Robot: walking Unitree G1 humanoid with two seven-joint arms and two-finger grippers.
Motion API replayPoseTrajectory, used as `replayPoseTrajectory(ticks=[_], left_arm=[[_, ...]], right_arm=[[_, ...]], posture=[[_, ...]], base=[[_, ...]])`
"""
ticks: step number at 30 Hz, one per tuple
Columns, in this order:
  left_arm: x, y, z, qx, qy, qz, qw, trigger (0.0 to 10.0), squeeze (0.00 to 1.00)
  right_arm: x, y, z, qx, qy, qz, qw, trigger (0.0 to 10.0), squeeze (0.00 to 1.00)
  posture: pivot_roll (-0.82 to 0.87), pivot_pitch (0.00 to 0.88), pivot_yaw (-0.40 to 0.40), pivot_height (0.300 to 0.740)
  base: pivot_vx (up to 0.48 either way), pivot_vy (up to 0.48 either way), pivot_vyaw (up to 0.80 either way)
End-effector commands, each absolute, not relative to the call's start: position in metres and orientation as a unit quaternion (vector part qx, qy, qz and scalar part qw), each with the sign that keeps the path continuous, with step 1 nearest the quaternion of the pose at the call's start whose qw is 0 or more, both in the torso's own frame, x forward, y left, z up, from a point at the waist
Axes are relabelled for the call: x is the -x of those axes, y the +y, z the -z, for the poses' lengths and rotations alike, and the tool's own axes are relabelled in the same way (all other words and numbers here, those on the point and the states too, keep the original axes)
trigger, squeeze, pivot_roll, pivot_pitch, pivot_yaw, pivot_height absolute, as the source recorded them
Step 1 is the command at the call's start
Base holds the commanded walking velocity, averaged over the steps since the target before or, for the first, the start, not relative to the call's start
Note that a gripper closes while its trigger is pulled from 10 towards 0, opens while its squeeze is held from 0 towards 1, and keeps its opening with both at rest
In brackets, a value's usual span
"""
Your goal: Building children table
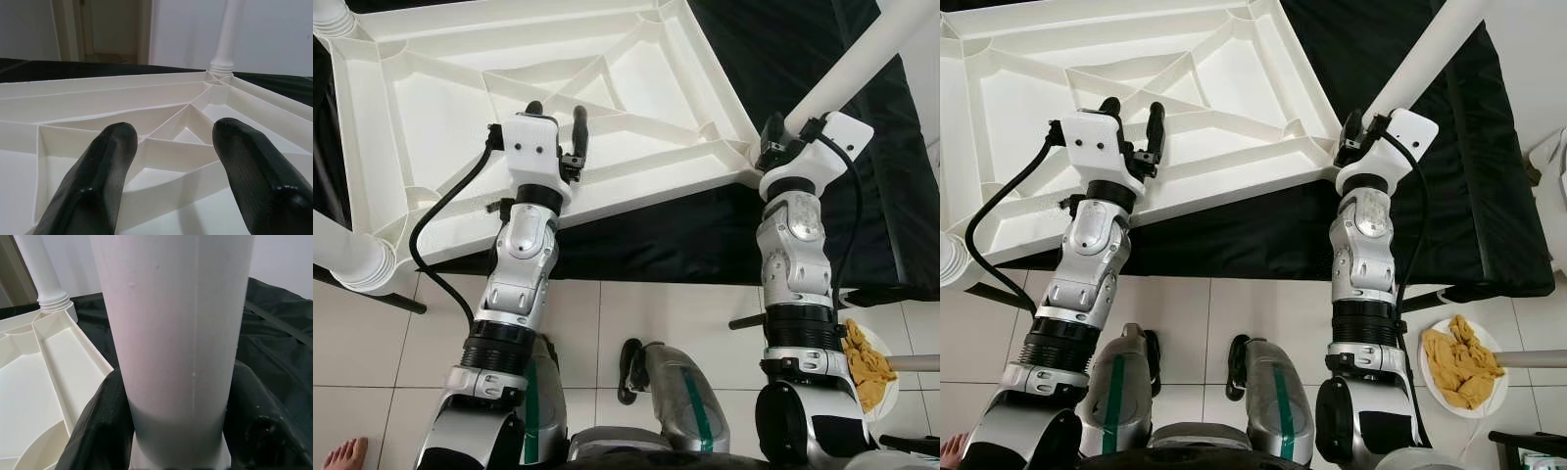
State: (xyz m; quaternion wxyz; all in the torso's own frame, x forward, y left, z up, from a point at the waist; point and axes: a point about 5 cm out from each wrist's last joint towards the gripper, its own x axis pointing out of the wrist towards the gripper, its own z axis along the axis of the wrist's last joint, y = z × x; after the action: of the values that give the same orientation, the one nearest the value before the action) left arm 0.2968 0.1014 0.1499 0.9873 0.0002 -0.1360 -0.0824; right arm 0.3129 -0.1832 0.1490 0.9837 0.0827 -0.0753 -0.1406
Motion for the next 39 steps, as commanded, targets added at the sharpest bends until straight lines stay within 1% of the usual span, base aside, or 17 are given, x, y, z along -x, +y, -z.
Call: replayPoseTrajectory(ticks=[1, 5, 6, 7, 8, 9, 16, 17, 25, 26, 28, 30, 31, 33, 37, 38, 39], left_arm=[[-0.297, 0.097, -0.155, -0.009, -0.147, 0.108, 0.983, 10.0, 0.00], [-0.296, 0.098, -0.156, -0.013, -0.148, 0.109, 0.983, 10.0, 0.00], [-0.296, 0.098, -0.156, -0.014, -0.149, 0.111, 0.983, 10.0, 0.00], [-0.296, 0.098, -0.156, -0.016, -0.149, 0.111, 0.982, 10.0, 0.00], [-0.297, 0.098, -0.156, -0.017, -0.150, 0.111, 0.982, 10.0, 0.00], [-0.296, 0.098, -0.157, -0.018, -0.150, 0.111, 0.982, 10.0, 0.00], [-0.296, 0.098, -0.157, -0.018, -0.152, 0.112, 0.982, 10.0, 0.00], [-0.296, 0.098, -0.157, -0.019, -0.152, 0.114, 0.982, 10.0, 0.00], [-0.294, 0.095, -0.158, -0.021, -0.152, 0.133, 0.979, 10.0, 0.00], [-0.290, 0.090, -0.157, -0.022, -0.151, 0.159, 0.975, 10.0, 0.00], [-0.287, 0.085, -0.157, -0.021, -0.150, 0.182, 0.972, 10.0, 0.00], [-0.275, 0.069, -0.154, -0.022, -0.140, 0.266, 0.954, 10.0, 0.00], [-0.275, 0.069, -0.154, -0.022, -0.140, 0.266, 0.954, 10.0, 0.00], [-0.265, 0.059, -0.151, -0.023, -0.126, 0.325, 0.937, 10.0, 0.00], [-0.262, 0.056, -0.151, -0.023, -0.121, 0.345, 0.931, 10.0, 0.00], [-0.256, 0.050, -0.152, -0.032, -0.120, 0.371, 0.920, 10.0, 0.00], [-0.256, 0.050, -0.152, -0.032, -0.120, 0.371, 0.920, 10.0, 0.00]], right_arm=[[-0.312, -0.186, -0.137, -0.101, -0.049, 0.167, 0.980, 0.0, 0.00], [-0.311, -0.186, -0.137, -0.116, -0.051, 0.211, 0.969, 0.0, 0.00], [-0.312, -0.184, -0.138, -0.120, -0.050, 0.207, 0.970, 1.1, 0.00], [-0.313, -0.182, -0.138, -0.121, -0.049, 0.203, 0.970, 8.7, 0.00], [-0.313, -0.182, -0.138, -0.121, -0.048, 0.199, 0.971, 8.7, 0.00], [-0.314, -0.182, -0.137, -0.120, -0.044, 0.194, 0.973, 10.0, 0.00], [-0.314, -0.185, -0.142, -0.101, -0.068, 0.162, 0.979, 10.0, 0.00], [-0.313, -0.186, -0.143, -0.098, -0.074, 0.158, 0.980, 10.0, 1.00], [-0.310, -0.189, -0.142, -0.093, -0.073, 0.153, 0.981, 10.0, 1.00], [-0.310, -0.189, -0.142, -0.092, -0.074, 0.147, 0.982, 10.0, 0.00], [-0.310, -0.189, -0.142, -0.093, -0.075, 0.141, 0.983, 10.0, 0.00], [-0.311, -0.190, -0.143, -0.093, -0.077, 0.134, 0.984, 10.0, 0.00], [-0.311, -0.190, -0.143, -0.093, -0.077, 0.134, 0.984, 10.0, 0.00], [-0.311, -0.192, -0.143, -0.089, -0.077, 0.132, 0.984, 10.0, 0.00], [-0.312, -0.194, -0.143, -0.087, -0.077, 0.133, 0.984, 10.0, 0.00], [-0.314, -0.196, -0.143, -0.084, -0.075, 0.130, 0.985, 10.0, 0.00], [-0.314, -0.196, -0.143, -0.084, -0.075, 0.130, 0.985, 10.0, 0.00]], posture=[[0.10, 0.098, -0.100, 0.740], [0.10, 0.096, -0.096, 0.740], [0.10, 0.096, -0.096, 0.740], [0.10, 0.096, -0.096, 0.740], [0.10, 0.096, -0.096, 0.740], [0.11, 0.094, -0.097, 0.740], [0.11, 0.096, -0.099, 0.740], [0.10, 0.097, -0.100, 0.740], [0.10, 0.100, -0.099, 0.740], [0.10, 0.100, -0.099, 0.740], [0.10, 0.100, -0.099, 0.740], [0.09, 0.100, -0.101, 0.740], [0.09, 0.100, -0.101, 0.740], [0.09, 0.098, -0.102, 0.740], [0.09, 0.098, -0.102, 0.740], [0.09, 0.094, -0.104, 0.740], [0.09, 0.094, -0.104, 0.740]], base=[[0.000, 0.000, 0.00], [0.000, 0.000, 0.00], [0.000, 0.000, 0.00], [0.000, 0.000, 0.00], [0.000, 0.000, 0.00], [0.000, 0.000, 0.00], [0.000, 0.000, 0.00], [0.000, 0.000, 0.00], [0.000, 0.000, 0.00], [0.000, 0.000, 0.00], [0.000, 0.000, 0.00], [0.000, 0.000, 0.00], [0.000, 0.000, 0.00], [0.000, 0.000, 0.00], [0.000, 0.000, 0.00], [0.000, 0.000, 0.00], [0.000, 0.000, 0.00]])
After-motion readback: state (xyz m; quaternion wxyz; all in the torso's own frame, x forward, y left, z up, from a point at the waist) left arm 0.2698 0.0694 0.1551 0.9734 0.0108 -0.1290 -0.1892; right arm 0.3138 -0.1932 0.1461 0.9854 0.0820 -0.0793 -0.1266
